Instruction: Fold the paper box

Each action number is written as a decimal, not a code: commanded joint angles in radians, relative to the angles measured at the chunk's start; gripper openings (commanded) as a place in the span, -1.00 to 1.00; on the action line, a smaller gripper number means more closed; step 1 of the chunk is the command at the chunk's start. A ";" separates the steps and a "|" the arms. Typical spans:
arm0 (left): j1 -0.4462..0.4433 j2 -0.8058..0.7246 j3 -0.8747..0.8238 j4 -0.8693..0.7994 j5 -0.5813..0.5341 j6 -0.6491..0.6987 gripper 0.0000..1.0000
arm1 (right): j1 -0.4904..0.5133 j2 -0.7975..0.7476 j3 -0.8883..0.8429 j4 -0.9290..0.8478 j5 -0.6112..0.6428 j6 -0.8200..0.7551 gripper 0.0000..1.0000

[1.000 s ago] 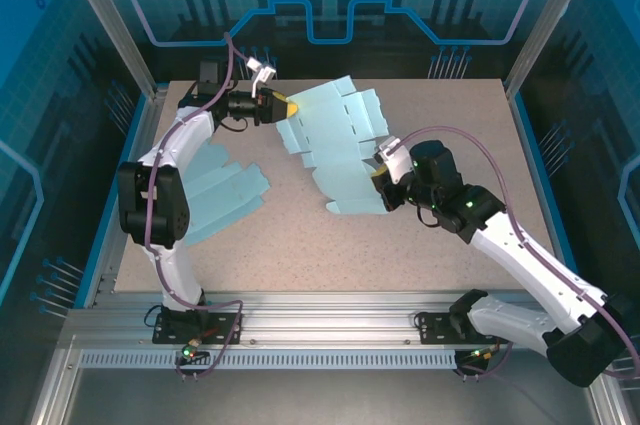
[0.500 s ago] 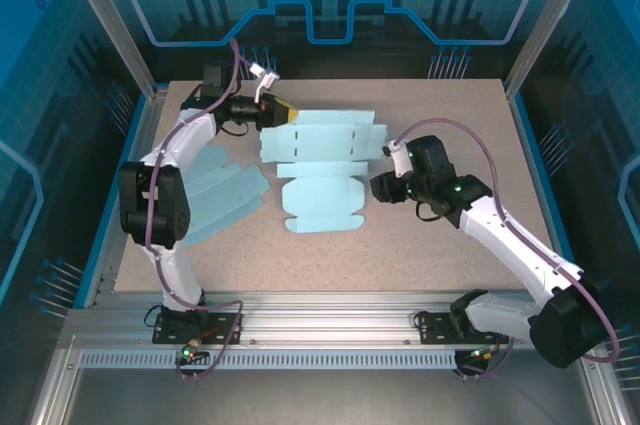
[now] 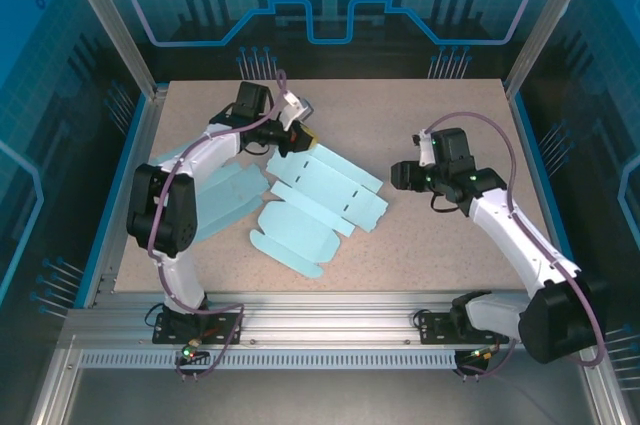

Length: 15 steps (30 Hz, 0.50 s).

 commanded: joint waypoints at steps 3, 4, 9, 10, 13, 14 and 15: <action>0.000 -0.022 -0.047 0.183 -0.002 0.030 -1.00 | -0.040 0.088 0.030 0.105 -0.170 -0.023 0.31; 0.000 -0.015 -0.035 0.183 0.007 0.027 -1.00 | -0.045 0.113 0.039 0.128 -0.213 -0.036 0.31; 0.001 0.026 0.027 0.165 0.041 0.018 -1.00 | -0.037 0.253 0.105 0.218 -0.383 -0.113 0.36; 0.000 0.032 0.032 0.165 0.042 0.019 -1.00 | -0.031 0.285 0.125 0.217 -0.373 -0.129 0.36; 0.001 0.037 0.035 0.163 0.041 0.021 -1.00 | -0.031 0.361 0.163 0.211 -0.355 -0.157 0.36; 0.001 0.038 0.035 0.161 0.040 0.023 -1.00 | -0.031 0.383 0.170 0.215 -0.365 -0.164 0.35; 0.002 0.040 0.035 0.161 0.037 0.024 -1.00 | -0.031 0.403 0.178 0.217 -0.377 -0.167 0.34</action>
